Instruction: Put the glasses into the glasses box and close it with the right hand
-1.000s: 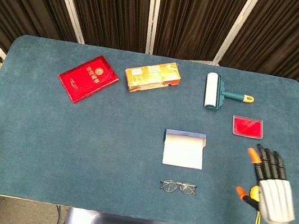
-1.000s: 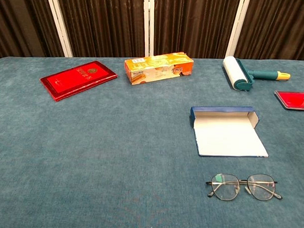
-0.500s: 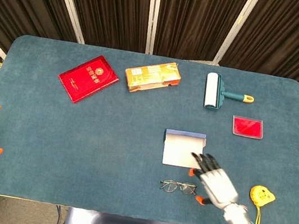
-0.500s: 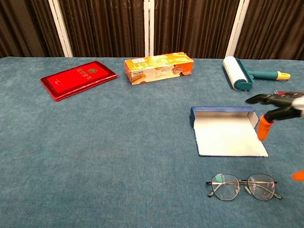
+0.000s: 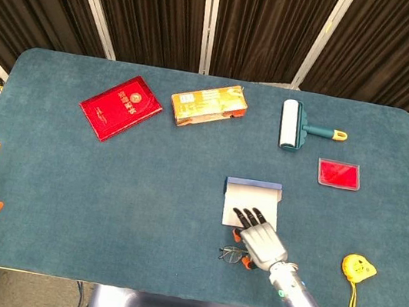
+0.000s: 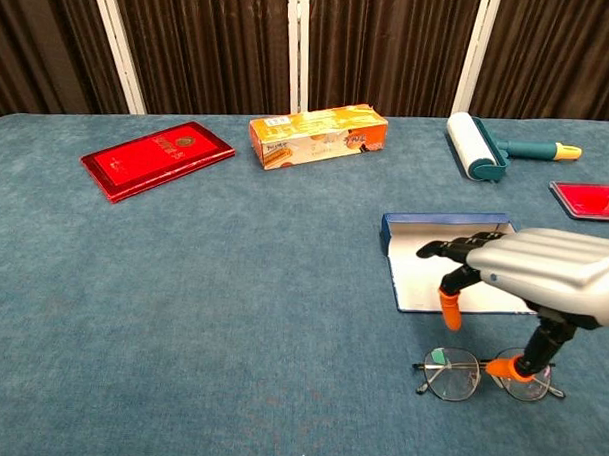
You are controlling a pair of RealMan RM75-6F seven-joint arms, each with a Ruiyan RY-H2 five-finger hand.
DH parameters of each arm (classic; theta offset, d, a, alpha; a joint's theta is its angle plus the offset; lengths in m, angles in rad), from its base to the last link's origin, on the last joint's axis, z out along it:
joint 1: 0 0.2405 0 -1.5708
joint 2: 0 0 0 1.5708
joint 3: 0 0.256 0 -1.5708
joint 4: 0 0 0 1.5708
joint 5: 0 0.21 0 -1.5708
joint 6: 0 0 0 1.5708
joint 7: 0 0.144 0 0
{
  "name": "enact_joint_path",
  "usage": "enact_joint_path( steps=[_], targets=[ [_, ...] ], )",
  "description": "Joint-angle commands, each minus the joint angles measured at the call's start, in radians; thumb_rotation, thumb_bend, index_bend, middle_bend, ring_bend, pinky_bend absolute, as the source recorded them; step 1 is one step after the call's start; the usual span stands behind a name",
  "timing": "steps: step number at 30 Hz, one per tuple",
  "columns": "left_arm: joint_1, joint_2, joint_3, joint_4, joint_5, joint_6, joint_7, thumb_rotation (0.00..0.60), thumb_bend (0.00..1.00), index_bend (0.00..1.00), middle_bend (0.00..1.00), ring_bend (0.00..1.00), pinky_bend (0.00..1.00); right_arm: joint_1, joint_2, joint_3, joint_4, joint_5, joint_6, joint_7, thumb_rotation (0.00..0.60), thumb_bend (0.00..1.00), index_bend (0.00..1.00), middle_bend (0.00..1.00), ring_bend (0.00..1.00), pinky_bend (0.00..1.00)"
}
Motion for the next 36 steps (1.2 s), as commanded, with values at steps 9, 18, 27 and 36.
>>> enact_joint_path(
  steps=[9,18,27,36],
  targets=[
    [-0.006,-0.002,0.0,0.002,-0.008,-0.006,-0.001,0.6,0.0,0.0,0.0,0.0,0.0,0.027,-0.032,-0.036,0.012,0.046,0.034,-0.028,0.6,0.24,0.49,0.0,0.0,0.0],
    [-0.008,-0.001,0.001,0.001,-0.01,-0.006,-0.002,0.6,0.0,0.0,0.0,0.0,0.0,0.038,-0.04,-0.056,0.034,0.065,0.049,-0.018,0.6,0.25,0.5,0.0,0.0,0.0],
    [-0.011,-0.005,0.003,0.003,-0.016,-0.009,0.007,0.6,0.0,0.0,0.0,0.0,0.0,0.047,-0.049,-0.075,0.056,0.065,0.055,0.003,0.6,0.25,0.52,0.0,0.0,0.0],
    [-0.014,-0.007,0.003,0.005,-0.022,-0.013,0.011,0.6,0.0,0.0,0.0,0.0,0.0,0.053,-0.048,-0.088,0.071,0.07,0.06,0.011,0.6,0.27,0.53,0.0,0.0,0.0]
  ],
)
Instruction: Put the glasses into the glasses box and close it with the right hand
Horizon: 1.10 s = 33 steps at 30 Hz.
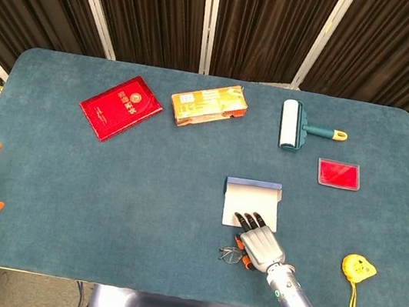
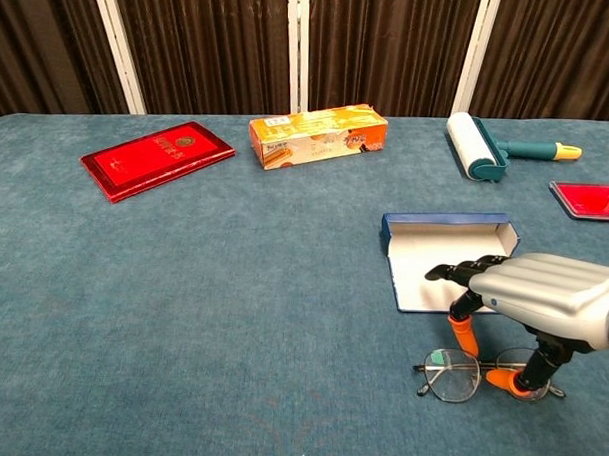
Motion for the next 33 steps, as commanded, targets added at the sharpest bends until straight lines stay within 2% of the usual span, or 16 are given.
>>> enact_joint_path(
  steps=[1,16,24,33],
  targets=[
    [-0.001,-0.001,0.0,0.0,-0.001,-0.001,0.001,0.6,0.0,0.0,0.0,0.0,0.0,0.001,0.002,-0.002,0.002,0.0,0.001,0.002,0.6,0.28,0.53,0.0,0.0,0.0],
    [-0.003,-0.006,0.003,0.0,-0.006,-0.002,0.012,0.6,0.0,0.0,0.0,0.0,0.0,0.008,0.016,-0.017,0.002,-0.019,0.022,0.009,0.6,0.37,0.62,0.0,0.0,0.0],
    [-0.004,-0.006,0.004,-0.001,-0.007,-0.002,0.013,0.6,0.0,0.0,0.0,0.0,0.0,0.011,0.026,-0.013,-0.005,-0.024,0.033,0.018,0.6,0.38,0.62,0.0,0.0,0.0],
    [-0.006,-0.005,0.004,-0.003,-0.012,-0.005,0.014,0.6,0.0,0.0,0.0,0.0,0.0,0.033,0.038,0.048,-0.015,0.0,0.054,0.036,0.6,0.38,0.62,0.0,0.0,0.0]
  ],
)
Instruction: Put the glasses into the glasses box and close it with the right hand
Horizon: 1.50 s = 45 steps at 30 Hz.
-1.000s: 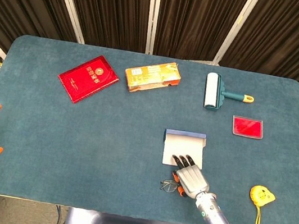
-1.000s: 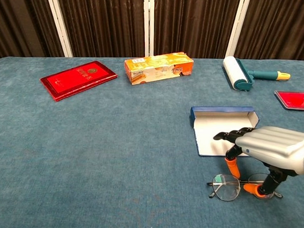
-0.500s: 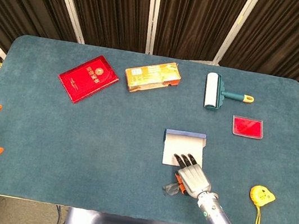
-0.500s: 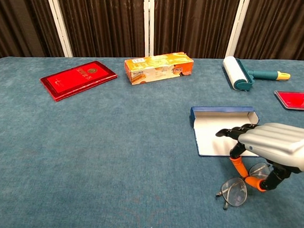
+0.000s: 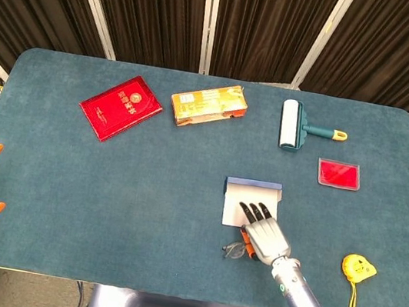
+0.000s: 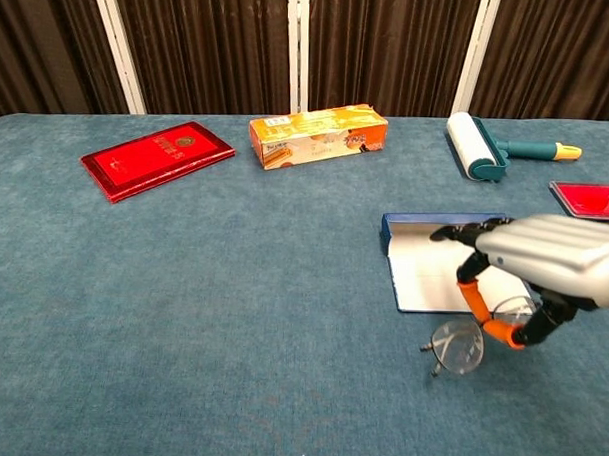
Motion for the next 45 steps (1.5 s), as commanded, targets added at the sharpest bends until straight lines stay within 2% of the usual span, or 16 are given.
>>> enact_joint_path(
  steps=[1,8,14,30,45],
  targets=[
    [0.0,0.0,0.0,0.0,-0.001,0.0,-0.001,0.6,0.0,0.0,0.0,0.0,0.0,0.018,0.001,0.034,0.004,0.023,0.009,-0.002,0.6,0.38,0.62,0.0,0.0,0.0],
    [-0.006,0.003,-0.011,0.004,-0.022,-0.006,-0.008,0.6,0.0,0.0,0.0,0.0,0.0,0.083,-0.04,0.118,0.065,0.141,-0.008,-0.036,0.6,0.39,0.62,0.0,0.0,0.0],
    [-0.017,-0.001,-0.022,0.022,-0.061,-0.029,-0.01,0.6,0.0,0.0,0.0,0.0,0.0,0.129,-0.088,0.146,0.137,0.216,-0.039,-0.044,0.6,0.39,0.62,0.0,0.0,0.0],
    [-0.036,-0.014,-0.038,0.048,-0.134,-0.061,0.002,0.6,0.0,0.0,0.0,0.0,0.0,0.211,-0.161,0.165,0.337,0.292,-0.109,-0.008,0.6,0.39,0.62,0.0,0.0,0.0],
    [-0.041,-0.021,-0.036,0.05,-0.146,-0.062,0.014,0.6,0.0,0.0,0.0,0.0,0.0,0.222,-0.188,0.162,0.422,0.312,-0.09,0.011,0.6,0.39,0.62,0.0,0.0,0.0]
  ],
)
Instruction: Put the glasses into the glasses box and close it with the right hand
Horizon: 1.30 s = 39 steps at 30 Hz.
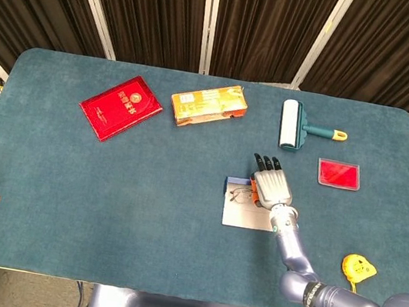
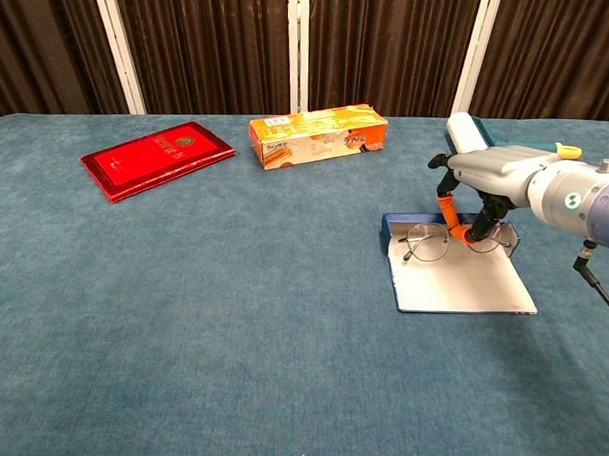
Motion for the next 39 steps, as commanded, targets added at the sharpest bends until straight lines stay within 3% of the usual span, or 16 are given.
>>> enact_joint_path(
  steps=[1,4,7,12,19,25,39],
  targets=[
    [0.0,0.0,0.0,0.0,-0.001,0.0,0.0,0.6,0.0,0.0,0.0,0.0,0.0,0.002,-0.005,-0.001,0.004,0.003,0.004,-0.001,0.6,0.38,0.6,0.0,0.0,0.0],
    [-0.001,0.0,0.0,0.0,-0.003,0.0,-0.001,0.6,0.0,0.0,0.0,0.0,0.0,0.001,-0.008,-0.001,0.001,0.0,0.014,0.001,0.6,0.37,0.45,0.0,0.0,0.0],
    [-0.002,0.001,0.002,-0.001,-0.007,-0.004,0.0,0.6,0.0,0.0,0.0,0.0,0.0,-0.004,-0.002,0.001,-0.01,-0.016,0.027,0.016,0.6,0.25,0.2,0.0,0.0,0.0],
    [-0.005,0.001,0.004,-0.002,-0.009,-0.009,0.003,0.6,0.0,0.0,0.0,0.0,0.0,-0.016,0.024,-0.001,-0.04,-0.06,0.045,0.046,0.6,0.13,0.05,0.0,0.0,0.0],
    [-0.007,0.0,0.004,0.001,-0.011,-0.01,0.002,0.6,0.0,0.0,0.0,0.0,0.0,-0.02,0.043,-0.03,-0.066,-0.076,0.033,0.029,0.6,0.03,0.0,0.0,0.0,0.0],
    [-0.009,-0.001,0.003,0.004,-0.018,-0.012,0.002,0.6,0.0,0.0,0.0,0.0,0.0,-0.012,0.003,-0.038,-0.026,-0.077,0.021,0.027,0.6,0.02,0.0,0.0,0.0,0.0],
    [-0.018,-0.008,-0.005,0.022,-0.053,-0.027,0.006,0.6,0.0,0.0,0.0,0.0,0.0,0.042,-0.103,0.013,0.147,-0.033,-0.012,0.01,0.6,0.02,0.01,0.0,0.0,0.0]
  ],
)
